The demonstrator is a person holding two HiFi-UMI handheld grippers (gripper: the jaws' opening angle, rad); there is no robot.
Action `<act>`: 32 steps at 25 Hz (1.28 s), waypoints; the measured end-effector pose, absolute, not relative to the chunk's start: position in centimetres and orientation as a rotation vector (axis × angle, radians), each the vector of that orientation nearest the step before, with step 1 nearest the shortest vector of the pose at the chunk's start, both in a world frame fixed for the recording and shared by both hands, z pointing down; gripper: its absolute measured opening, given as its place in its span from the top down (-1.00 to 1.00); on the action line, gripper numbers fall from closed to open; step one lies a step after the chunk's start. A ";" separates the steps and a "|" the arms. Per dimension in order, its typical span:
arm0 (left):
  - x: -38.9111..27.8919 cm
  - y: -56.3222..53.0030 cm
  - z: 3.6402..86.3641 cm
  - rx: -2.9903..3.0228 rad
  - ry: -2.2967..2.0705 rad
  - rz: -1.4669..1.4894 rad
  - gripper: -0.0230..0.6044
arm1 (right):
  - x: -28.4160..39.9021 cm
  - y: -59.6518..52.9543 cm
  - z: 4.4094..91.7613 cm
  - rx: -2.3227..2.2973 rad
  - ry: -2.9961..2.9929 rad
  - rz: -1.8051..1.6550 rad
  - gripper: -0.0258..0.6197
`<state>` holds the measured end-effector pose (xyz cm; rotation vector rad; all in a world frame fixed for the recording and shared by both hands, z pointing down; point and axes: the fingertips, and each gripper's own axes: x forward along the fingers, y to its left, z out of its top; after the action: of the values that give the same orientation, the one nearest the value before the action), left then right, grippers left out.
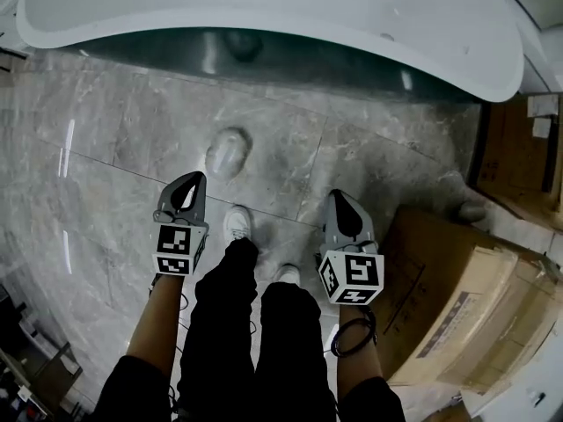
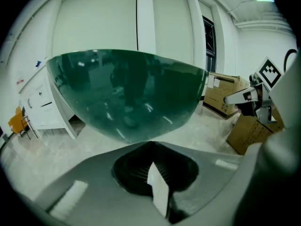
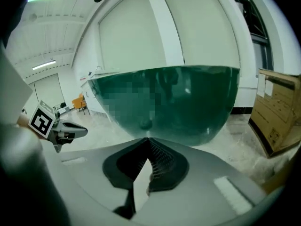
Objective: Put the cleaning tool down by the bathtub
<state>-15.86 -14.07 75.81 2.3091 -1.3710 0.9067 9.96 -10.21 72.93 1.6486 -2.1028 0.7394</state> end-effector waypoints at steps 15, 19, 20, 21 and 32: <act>-14.4 -10.4 50.9 2.293 -1.418 0.818 0.93 | 9.5 -9.3 46.0 1.692 -2.196 0.605 0.85; -14.3 -8.8 45.3 2.292 -1.447 0.775 0.93 | 9.4 -7.9 40.6 1.712 -2.217 0.590 0.85; -14.5 -8.2 44.2 2.285 -1.452 0.774 0.93 | 9.2 -7.4 39.4 1.717 -2.224 0.589 0.85; -14.7 -7.5 43.1 2.276 -1.451 0.778 0.93 | 9.1 -6.9 38.3 1.722 -2.230 0.589 0.85; -14.1 -3.4 33.6 2.310 -1.476 0.669 0.93 | 9.0 -3.3 28.4 1.740 -2.285 0.490 0.85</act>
<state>-14.07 -3.39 33.61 2.3104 -1.4757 0.6695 8.97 -3.32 28.39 1.7402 -2.2845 0.4902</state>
